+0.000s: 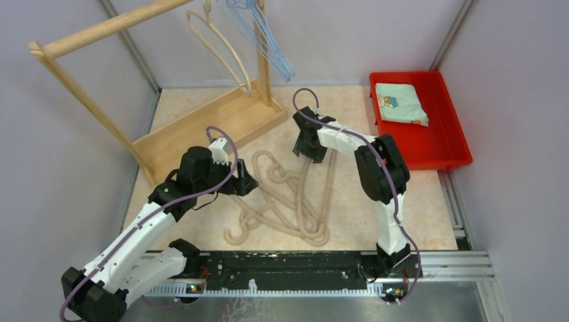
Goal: Organize the hangers
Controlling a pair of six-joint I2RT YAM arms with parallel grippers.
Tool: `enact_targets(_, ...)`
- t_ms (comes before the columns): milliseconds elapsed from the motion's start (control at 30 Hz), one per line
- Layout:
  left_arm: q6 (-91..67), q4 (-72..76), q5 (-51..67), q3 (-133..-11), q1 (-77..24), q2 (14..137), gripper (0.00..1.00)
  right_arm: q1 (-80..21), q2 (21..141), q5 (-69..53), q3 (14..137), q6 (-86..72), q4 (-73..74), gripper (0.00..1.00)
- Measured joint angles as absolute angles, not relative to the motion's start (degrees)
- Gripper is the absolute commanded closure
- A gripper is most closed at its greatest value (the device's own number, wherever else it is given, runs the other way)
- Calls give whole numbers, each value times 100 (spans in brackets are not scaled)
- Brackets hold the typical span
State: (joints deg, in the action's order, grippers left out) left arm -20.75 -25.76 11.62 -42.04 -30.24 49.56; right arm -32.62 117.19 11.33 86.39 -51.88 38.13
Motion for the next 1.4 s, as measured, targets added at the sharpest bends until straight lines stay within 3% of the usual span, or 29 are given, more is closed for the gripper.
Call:
enact_targets(67,-2078,-2582,1188,-4204,-3024,4974,9,-3258,11793,1135,8757,-5212,3752,54)
enact_targets(133,-2091,-2591,1208,-4204,-3026,4982,10,-3245,11876,1142,8825,-5227,3728,83)
enact_targets(200,-2115,-2591,1208,-4204,-3028,4978,10,-3232,11915,1144,8823,-5199,3697,100)
enact_targets(400,-2145,-2576,1229,-4106,-3044,4941,10,-3118,11852,958,8630,-5282,3371,100)
enact_targets(700,-2119,-2237,1479,-3610,-3103,4864,10,-2421,10578,3,6646,-5953,1944,100)
enact_targets(1033,-2134,-1192,1911,-3479,-3310,5166,8,-2327,9518,-1046,6342,-6921,825,100)
enact_targets(1400,-2209,-578,1756,-3629,-3986,5824,8,-2593,9443,-1173,6508,-7170,565,100)
